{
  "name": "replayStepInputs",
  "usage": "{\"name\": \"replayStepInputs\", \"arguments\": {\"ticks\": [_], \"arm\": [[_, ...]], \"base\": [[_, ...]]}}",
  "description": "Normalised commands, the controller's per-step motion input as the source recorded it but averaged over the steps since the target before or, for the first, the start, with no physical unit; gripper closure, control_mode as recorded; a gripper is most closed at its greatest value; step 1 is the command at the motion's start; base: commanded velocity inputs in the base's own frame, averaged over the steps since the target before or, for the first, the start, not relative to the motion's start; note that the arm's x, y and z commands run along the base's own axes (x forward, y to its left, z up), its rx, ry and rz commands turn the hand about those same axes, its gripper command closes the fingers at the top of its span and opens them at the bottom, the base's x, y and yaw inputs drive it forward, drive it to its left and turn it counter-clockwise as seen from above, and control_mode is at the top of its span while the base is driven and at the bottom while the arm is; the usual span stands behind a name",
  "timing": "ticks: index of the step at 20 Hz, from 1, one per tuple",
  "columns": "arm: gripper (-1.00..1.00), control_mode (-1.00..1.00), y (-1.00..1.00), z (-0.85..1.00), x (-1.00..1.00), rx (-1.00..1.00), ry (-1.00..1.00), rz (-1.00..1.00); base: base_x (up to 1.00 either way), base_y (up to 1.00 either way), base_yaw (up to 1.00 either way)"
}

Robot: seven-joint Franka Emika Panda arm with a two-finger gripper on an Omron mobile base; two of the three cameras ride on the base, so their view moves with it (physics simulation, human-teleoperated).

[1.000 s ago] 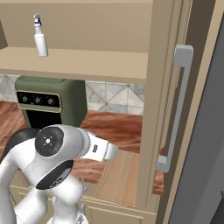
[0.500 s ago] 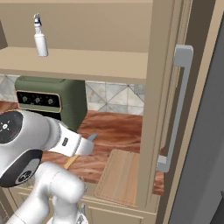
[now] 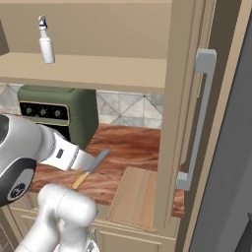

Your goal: Move the cutting board and knife to the sink. Then move spray from the cabinet to the counter.

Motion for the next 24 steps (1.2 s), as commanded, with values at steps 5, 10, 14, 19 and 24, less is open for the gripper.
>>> {"name": "replayStepInputs", "arguments": {"ticks": [5,10,14,19,24], "arm": [[-1.00,1.00,0.00,0.00,0.00,0.00,0.00,0.00],[-1.00,1.00,0.00,0.00,0.00,0.00,0.00,0.00],[-1.00,1.00,0.00,0.00,0.00,0.00,0.00,0.00],[-1.00,1.00,0.00,0.00,0.00,0.00,0.00,0.00],[-1.00,1.00,0.00,0.00,0.00,0.00,0.00,0.00]], "base": [[-0.96,-0.01,0.00],[-1.00,0.00,0.00],[-0.29,0.00,0.00],[0.00,-0.10,-0.07],[0.05,0.00,-0.36]]}}
